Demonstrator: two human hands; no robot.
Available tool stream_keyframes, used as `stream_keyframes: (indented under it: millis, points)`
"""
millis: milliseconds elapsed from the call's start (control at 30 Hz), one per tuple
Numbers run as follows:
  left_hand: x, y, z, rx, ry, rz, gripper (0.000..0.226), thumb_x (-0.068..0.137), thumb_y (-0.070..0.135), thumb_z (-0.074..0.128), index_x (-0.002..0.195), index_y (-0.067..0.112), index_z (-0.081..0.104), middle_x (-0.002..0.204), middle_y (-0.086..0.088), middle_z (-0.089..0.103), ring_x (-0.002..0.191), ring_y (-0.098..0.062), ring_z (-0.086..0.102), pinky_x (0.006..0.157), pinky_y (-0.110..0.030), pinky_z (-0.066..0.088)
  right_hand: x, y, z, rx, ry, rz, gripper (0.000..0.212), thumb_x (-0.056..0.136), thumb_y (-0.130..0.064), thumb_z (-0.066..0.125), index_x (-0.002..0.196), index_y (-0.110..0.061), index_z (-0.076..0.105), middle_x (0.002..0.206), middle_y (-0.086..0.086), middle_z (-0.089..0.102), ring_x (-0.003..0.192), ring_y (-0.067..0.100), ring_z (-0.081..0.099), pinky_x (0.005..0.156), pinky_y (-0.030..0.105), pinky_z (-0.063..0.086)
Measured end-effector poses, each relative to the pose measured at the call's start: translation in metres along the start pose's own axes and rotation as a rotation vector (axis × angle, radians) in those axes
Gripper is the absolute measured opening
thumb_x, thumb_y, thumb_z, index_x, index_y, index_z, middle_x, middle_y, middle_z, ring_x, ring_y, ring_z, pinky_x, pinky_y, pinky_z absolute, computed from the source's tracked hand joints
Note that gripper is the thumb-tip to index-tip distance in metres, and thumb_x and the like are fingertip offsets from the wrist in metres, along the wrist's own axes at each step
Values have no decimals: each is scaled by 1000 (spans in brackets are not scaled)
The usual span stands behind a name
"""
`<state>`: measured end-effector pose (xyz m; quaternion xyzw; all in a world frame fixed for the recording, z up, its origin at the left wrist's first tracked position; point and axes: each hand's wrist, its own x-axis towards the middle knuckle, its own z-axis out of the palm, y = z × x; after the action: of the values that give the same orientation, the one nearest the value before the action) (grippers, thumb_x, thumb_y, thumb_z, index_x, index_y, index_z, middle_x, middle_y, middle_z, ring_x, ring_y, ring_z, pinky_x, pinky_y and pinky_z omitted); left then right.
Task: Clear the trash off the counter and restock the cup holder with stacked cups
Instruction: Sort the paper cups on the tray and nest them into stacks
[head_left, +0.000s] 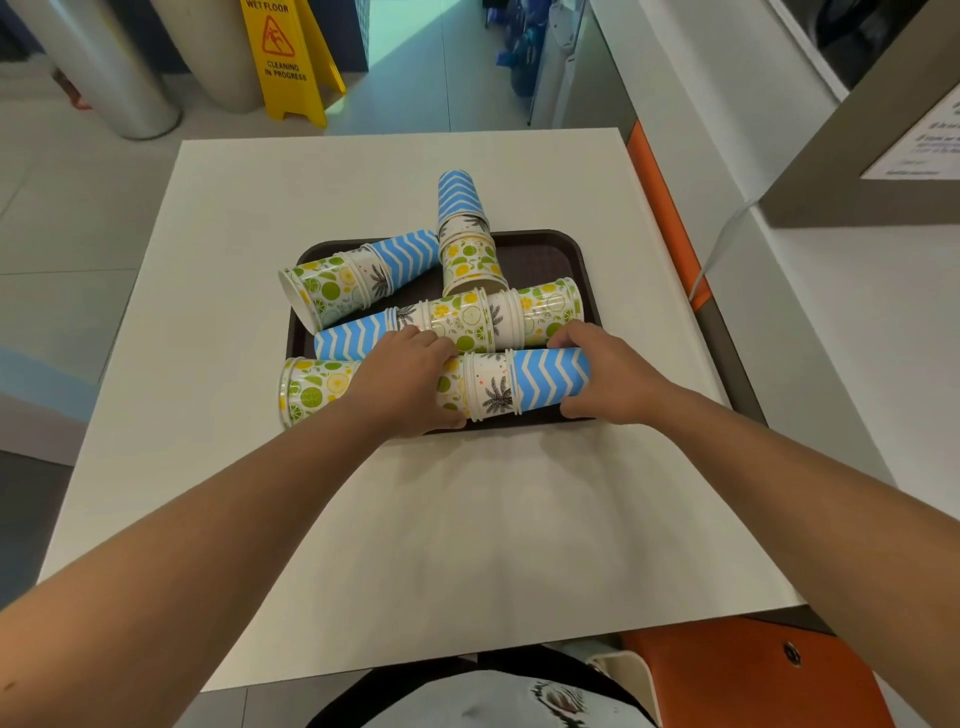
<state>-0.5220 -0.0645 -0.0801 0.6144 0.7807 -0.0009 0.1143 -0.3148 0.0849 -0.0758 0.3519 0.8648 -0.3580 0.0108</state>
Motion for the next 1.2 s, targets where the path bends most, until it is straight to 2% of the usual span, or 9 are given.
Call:
stream_keyframes:
  millis: [167, 367, 633, 833, 1000, 1067, 1200]
  points:
    - [-3, -1, -1, -20, 21, -4, 82, 69, 61, 78, 136, 22, 51, 131, 1, 58, 119, -21, 50, 102, -34, 37, -4, 0, -5, 31, 2, -2, 66, 62, -8, 83, 118, -21, 50, 112, -5, 52, 90, 12, 57, 63, 13, 43]
    - [-6, -4, 0, -80, 49, -29, 82, 68, 62, 78, 135, 22, 53, 130, 0, 60, 119, -21, 51, 102, -35, 38, -12, 8, -36, 79, 57, 23, 61, 66, -15, 82, 119, -23, 54, 113, 0, 58, 92, 14, 62, 69, 22, 52]
    - [-7, 0, 0, -118, 43, -40, 81, 70, 60, 78, 137, 23, 51, 133, 1, 58, 123, -20, 49, 104, -34, 36, -26, 17, -53, 146, 111, 82, 52, 70, -13, 81, 114, -19, 53, 104, -1, 61, 85, 11, 65, 60, 16, 52]
    - [-4, 1, -2, -124, 27, -58, 82, 73, 61, 76, 140, 23, 49, 136, 1, 57, 125, -21, 48, 106, -35, 36, -27, 21, -69, 126, 183, 114, 52, 71, -19, 82, 114, -17, 53, 103, -1, 61, 89, 15, 65, 66, 24, 54]
    - [-1, 1, 2, -134, 23, -53, 80, 74, 61, 74, 140, 23, 50, 136, 0, 58, 124, -21, 49, 106, -35, 36, -19, 19, -87, 239, 262, 138, 60, 57, -32, 75, 111, -15, 54, 105, 4, 61, 90, 18, 63, 69, 28, 54]
    - [1, 2, 3, -129, 26, -43, 80, 73, 62, 74, 140, 23, 50, 136, 1, 58, 125, -20, 50, 106, -35, 36, -9, 15, -92, 229, 275, 135, 58, 61, -29, 79, 112, -16, 53, 108, 6, 61, 90, 19, 63, 71, 31, 55]
    - [3, 3, 4, -116, 18, -31, 81, 75, 63, 73, 141, 24, 49, 137, 2, 57, 125, -20, 49, 107, -34, 36, 24, 6, -95, 209, 387, 142, 54, 73, -21, 80, 115, -13, 47, 106, 3, 53, 85, 14, 56, 63, 22, 48]
